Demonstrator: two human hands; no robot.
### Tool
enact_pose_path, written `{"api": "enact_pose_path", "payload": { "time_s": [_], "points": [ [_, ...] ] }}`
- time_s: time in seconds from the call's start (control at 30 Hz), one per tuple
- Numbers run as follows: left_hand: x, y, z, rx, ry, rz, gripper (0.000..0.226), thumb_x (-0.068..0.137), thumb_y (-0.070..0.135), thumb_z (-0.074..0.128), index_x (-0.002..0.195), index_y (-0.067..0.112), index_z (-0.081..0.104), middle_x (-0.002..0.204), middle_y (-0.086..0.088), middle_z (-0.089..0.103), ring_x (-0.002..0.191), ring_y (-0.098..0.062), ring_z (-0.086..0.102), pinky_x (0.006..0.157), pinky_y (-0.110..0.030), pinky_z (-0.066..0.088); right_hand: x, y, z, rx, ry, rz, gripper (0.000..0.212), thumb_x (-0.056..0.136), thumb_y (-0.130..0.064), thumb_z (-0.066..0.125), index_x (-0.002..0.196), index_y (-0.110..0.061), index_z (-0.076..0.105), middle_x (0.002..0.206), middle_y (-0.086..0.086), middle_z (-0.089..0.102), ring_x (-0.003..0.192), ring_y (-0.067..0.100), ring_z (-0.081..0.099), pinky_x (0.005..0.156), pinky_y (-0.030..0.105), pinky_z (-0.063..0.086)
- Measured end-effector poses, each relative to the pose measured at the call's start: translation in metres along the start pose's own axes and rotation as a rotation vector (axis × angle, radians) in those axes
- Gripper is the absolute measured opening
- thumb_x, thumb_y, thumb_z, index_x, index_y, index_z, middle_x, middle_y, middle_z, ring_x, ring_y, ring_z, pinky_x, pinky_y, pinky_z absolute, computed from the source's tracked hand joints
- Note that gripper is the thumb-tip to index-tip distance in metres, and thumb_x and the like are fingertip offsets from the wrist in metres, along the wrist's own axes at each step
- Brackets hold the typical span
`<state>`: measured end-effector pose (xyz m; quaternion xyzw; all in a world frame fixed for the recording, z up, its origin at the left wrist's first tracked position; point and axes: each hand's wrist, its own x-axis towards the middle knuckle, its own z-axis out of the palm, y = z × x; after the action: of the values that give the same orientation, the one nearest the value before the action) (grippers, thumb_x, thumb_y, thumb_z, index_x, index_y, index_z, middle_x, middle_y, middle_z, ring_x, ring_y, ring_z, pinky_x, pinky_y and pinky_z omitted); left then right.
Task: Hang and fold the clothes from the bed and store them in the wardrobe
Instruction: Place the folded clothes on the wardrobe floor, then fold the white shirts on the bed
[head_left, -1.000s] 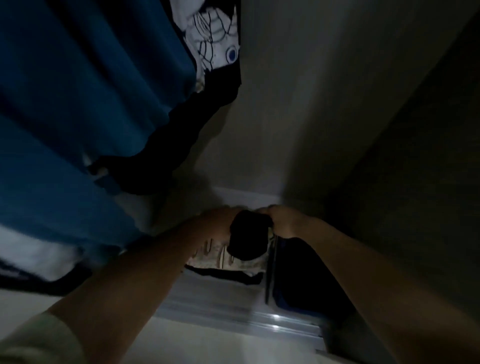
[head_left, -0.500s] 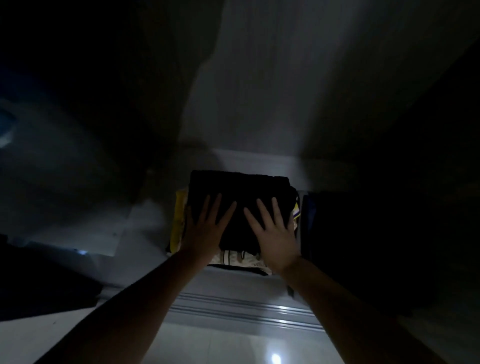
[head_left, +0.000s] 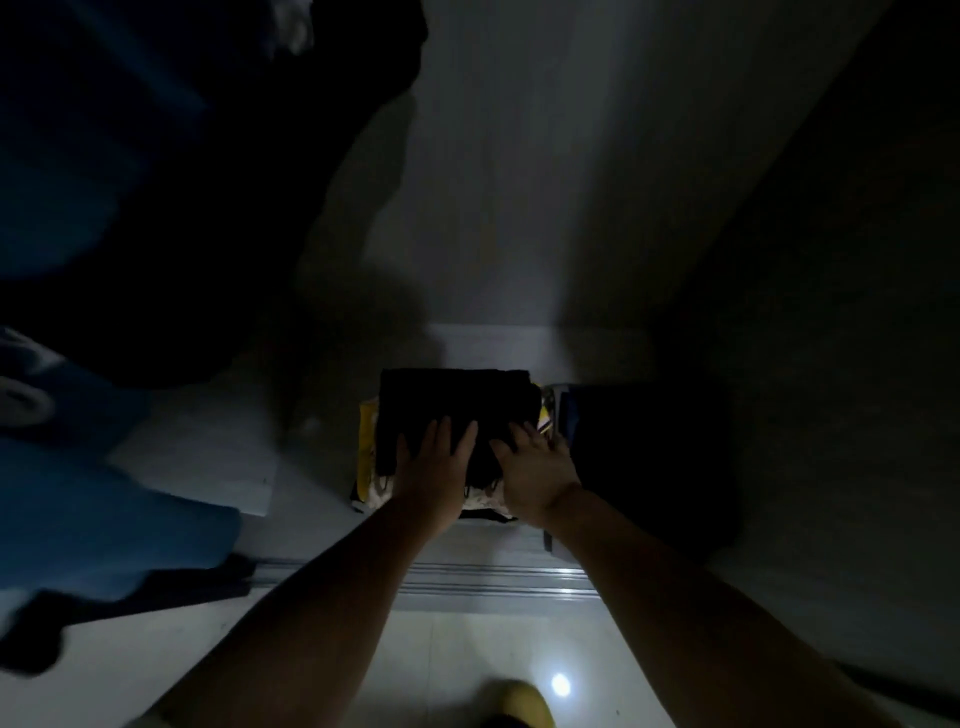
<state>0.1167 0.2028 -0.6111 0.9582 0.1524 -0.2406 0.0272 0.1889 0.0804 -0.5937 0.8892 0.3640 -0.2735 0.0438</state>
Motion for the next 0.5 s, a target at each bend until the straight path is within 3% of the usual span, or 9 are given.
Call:
{"api": "enact_pose_path", "payload": {
  "time_s": [0.07, 0.13, 0.23, 0.37, 0.5],
  "points": [
    [-0.026, 0.018, -0.040, -0.037, 0.040, 0.023, 0.082, 0.088, 0.022, 0.057, 0.152, 0.024, 0.007, 0.155, -0.011, 0.021, 0.143, -0.028, 0.020, 0.114, -0.049, 0.022, -0.040, 0.001, -0.037, 0.054, 0.081, 0.005, 0.040, 0.091, -0.022, 0.048, 0.131, -0.015, 0.049, 0.133, 0.012, 0.053, 0.123, 0.030, 0.051, 0.096, 0.041, 0.042],
    [-0.052, 0.031, -0.079, -0.048, 0.074, 0.050, 0.066, 0.088, 0.028, 0.054, 0.147, 0.021, 0.025, 0.141, -0.009, 0.042, 0.129, -0.028, 0.042, 0.102, -0.040, 0.035, -0.078, 0.002, -0.072, 0.086, 0.140, 0.023, 0.031, 0.092, -0.021, 0.046, 0.120, -0.014, 0.058, 0.117, 0.011, 0.065, 0.108, 0.031, 0.062, 0.080, 0.035, 0.049],
    [-0.092, 0.043, -0.145, -0.134, 0.069, 0.117, 0.048, 0.087, 0.029, 0.055, 0.133, 0.017, 0.044, 0.123, -0.010, 0.057, 0.109, -0.031, 0.058, 0.081, -0.034, 0.046, -0.134, 0.005, -0.121, 0.089, 0.203, 0.089, 0.034, 0.095, -0.026, 0.042, 0.124, -0.013, 0.055, 0.113, 0.012, 0.066, 0.103, 0.032, 0.063, 0.072, 0.031, 0.044],
    [-0.158, 0.050, -0.217, -0.166, 0.127, 0.238, 0.041, 0.089, 0.018, 0.050, 0.130, 0.014, 0.048, 0.116, -0.012, 0.061, 0.101, -0.031, 0.060, 0.075, -0.034, 0.052, -0.217, -0.001, -0.173, 0.144, 0.257, 0.197, 0.034, 0.096, -0.035, 0.041, 0.114, -0.015, 0.060, 0.109, 0.012, 0.066, 0.098, 0.031, 0.063, 0.070, 0.031, 0.043],
    [-0.221, 0.066, -0.265, -0.127, 0.209, 0.369, 0.029, 0.093, 0.026, 0.043, 0.119, 0.018, 0.052, 0.101, -0.011, 0.066, 0.088, -0.032, 0.063, 0.059, -0.030, 0.043, -0.293, -0.005, -0.197, 0.206, 0.302, 0.327, 0.035, 0.096, -0.037, 0.039, 0.113, -0.017, 0.062, 0.110, 0.010, 0.067, 0.099, 0.031, 0.063, 0.071, 0.032, 0.043]
  ]
}}
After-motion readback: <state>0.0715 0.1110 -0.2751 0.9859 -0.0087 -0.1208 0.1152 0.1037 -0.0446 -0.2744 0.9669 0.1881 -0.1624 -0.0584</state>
